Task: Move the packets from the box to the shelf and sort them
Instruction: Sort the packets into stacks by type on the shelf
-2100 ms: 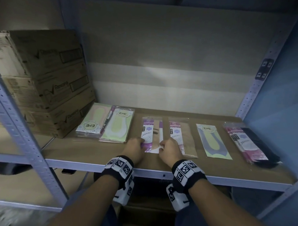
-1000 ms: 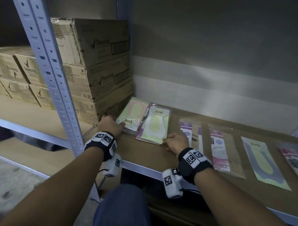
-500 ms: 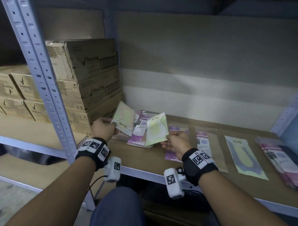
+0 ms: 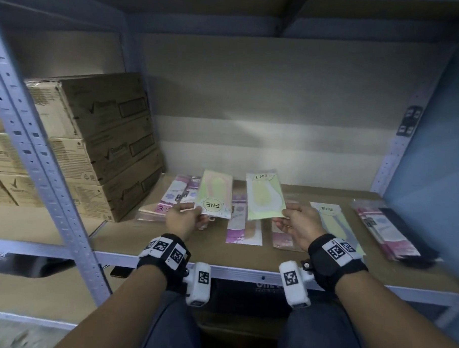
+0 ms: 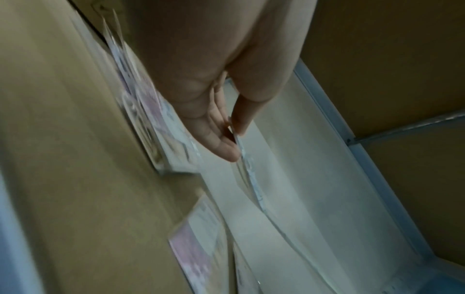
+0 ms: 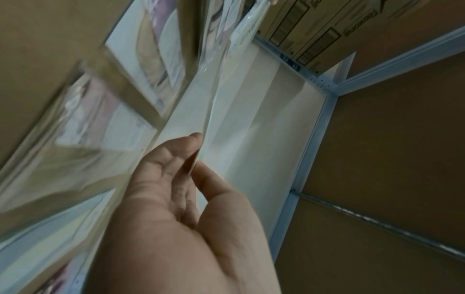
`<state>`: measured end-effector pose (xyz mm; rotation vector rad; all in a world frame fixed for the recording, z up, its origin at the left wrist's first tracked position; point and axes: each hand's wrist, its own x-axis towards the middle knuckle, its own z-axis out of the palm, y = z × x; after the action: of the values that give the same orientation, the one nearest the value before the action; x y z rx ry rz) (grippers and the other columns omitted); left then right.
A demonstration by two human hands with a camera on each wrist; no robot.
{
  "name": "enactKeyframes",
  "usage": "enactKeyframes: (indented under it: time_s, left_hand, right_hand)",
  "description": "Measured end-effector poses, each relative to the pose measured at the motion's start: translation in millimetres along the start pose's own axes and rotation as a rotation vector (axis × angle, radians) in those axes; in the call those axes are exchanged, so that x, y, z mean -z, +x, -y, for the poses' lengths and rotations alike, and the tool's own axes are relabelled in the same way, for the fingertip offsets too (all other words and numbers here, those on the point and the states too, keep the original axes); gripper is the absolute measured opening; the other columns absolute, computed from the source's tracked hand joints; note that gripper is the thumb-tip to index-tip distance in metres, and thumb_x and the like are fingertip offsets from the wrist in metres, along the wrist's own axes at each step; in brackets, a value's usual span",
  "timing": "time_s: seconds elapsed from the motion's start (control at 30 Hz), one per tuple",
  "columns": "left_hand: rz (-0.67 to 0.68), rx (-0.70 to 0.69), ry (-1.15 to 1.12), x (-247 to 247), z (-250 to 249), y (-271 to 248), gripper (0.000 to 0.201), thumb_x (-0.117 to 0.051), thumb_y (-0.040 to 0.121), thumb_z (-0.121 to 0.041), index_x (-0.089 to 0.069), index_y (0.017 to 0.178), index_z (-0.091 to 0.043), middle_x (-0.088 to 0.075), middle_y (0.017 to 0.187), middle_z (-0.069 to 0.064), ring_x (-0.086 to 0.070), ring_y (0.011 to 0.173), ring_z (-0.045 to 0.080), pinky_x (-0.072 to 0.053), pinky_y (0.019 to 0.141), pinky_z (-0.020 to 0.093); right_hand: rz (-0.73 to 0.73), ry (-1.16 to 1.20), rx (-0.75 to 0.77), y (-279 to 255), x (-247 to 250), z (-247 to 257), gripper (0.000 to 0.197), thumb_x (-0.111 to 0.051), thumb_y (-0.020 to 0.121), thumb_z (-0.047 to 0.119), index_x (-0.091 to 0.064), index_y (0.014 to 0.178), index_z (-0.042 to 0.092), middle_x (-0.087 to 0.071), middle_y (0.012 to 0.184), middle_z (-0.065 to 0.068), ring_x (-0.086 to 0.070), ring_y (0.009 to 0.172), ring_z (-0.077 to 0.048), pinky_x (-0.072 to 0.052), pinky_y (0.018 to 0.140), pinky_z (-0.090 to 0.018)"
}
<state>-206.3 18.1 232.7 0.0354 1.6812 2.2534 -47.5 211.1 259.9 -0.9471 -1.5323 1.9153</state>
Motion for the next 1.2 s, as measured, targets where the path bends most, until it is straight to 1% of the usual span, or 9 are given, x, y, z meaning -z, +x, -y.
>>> enactKeyframes:
  time_s: [0.17,0.3,0.4,0.53,0.63,0.83,0.97,1.07,1.2]
  left_hand:
    - [0.091,0.043,-0.019,-38.2,15.8,-20.6,0.02,-0.057,0.088,0.008,-0.047,0.103,0.0,-0.064,0.099,0.031,-0.066,0.063,0.026,-0.06,0.055,0.027]
    - [0.146,0.082,-0.04,-64.8,28.8,-36.6,0.022,-0.057,0.088,0.008,-0.046,0.105,0.001,-0.065,0.089,0.027,-0.067,0.051,0.022,-0.056,0.045,0.025]
    - [0.186,0.113,-0.076,-82.0,38.3,-46.4,0.023,-0.058,0.086,0.01,-0.046,0.103,0.0,-0.065,0.096,0.033,-0.068,0.061,0.029,-0.058,0.05,0.029]
    - [0.229,0.13,-0.097,-100.9,47.7,-59.5,0.02,-0.056,0.087,0.011,-0.045,0.098,-0.002,-0.063,0.097,0.033,-0.068,0.064,0.027,-0.061,0.058,0.03]
    - [0.242,0.137,-0.074,-111.6,53.7,-63.9,0.02,-0.056,0.087,0.01,-0.046,0.101,-0.002,-0.061,0.101,0.034,-0.066,0.071,0.028,-0.06,0.054,0.027]
    - [0.266,0.14,-0.052,-121.2,60.4,-66.1,0.02,-0.056,0.088,0.008,-0.047,0.103,-0.002,-0.064,0.105,0.032,-0.068,0.072,0.027,-0.059,0.054,0.025]
    - [0.267,0.133,-0.045,-118.1,63.5,-63.4,0.02,-0.057,0.088,0.008,-0.048,0.102,-0.002,-0.063,0.107,0.033,-0.069,0.074,0.029,-0.06,0.057,0.027]
    - [0.263,0.13,-0.014,-113.3,66.4,-59.7,0.019,-0.058,0.088,0.006,-0.048,0.101,-0.003,-0.064,0.106,0.032,-0.069,0.079,0.031,-0.061,0.065,0.03]
    - [0.258,0.116,0.0,-105.8,68.0,-56.2,0.021,-0.058,0.088,0.006,-0.046,0.105,-0.001,-0.065,0.102,0.032,-0.068,0.078,0.031,-0.061,0.069,0.031]
  right_hand:
    - [-0.084,0.006,0.025,-1.4,48.4,6.1,0.027,-0.047,0.091,-0.009,-0.05,0.117,0.0,-0.064,0.095,-0.022,-0.065,0.067,-0.024,-0.055,0.056,-0.029]
    - [-0.127,0.013,0.023,-4.9,83.0,9.6,0.025,-0.045,0.092,-0.007,-0.051,0.115,0.003,-0.065,0.093,-0.02,-0.063,0.072,-0.024,-0.052,0.066,-0.032]
    - [-0.172,0.007,0.039,-7.3,103.8,12.8,0.024,-0.045,0.092,-0.008,-0.052,0.112,0.004,-0.063,0.087,-0.018,-0.062,0.07,-0.025,-0.052,0.064,-0.031]
    - [-0.224,-0.012,0.064,-7.4,126.9,14.2,0.023,-0.047,0.09,-0.009,-0.053,0.108,0.004,-0.064,0.085,-0.019,-0.061,0.065,-0.024,-0.052,0.058,-0.028]
    - [-0.255,-0.017,0.069,-5.3,140.1,11.5,0.024,-0.047,0.089,-0.009,-0.054,0.107,0.004,-0.064,0.081,-0.018,-0.061,0.064,-0.024,-0.052,0.058,-0.028]
    - [-0.335,-0.094,0.064,8.3,156.4,2.7,0.025,-0.047,0.088,-0.009,-0.056,0.107,0.006,-0.063,0.096,-0.022,-0.061,0.063,-0.023,-0.051,0.058,-0.029]
    - [-0.388,-0.183,0.034,24.0,164.3,-6.2,0.027,-0.046,0.087,-0.01,-0.056,0.105,0.007,-0.064,0.098,-0.021,-0.062,0.063,-0.025,-0.055,0.069,-0.037]
    - [-0.419,-0.261,0.002,31.7,167.3,-10.9,0.03,-0.046,0.086,-0.01,-0.058,0.111,0.004,-0.064,0.093,-0.017,-0.063,0.063,-0.025,-0.056,0.074,-0.04]
    - [-0.463,-0.349,-0.018,38.2,167.4,-14.5,0.028,-0.046,0.084,-0.01,-0.059,0.097,0.011,-0.062,0.105,-0.015,-0.067,0.072,-0.031,-0.059,0.071,-0.04]
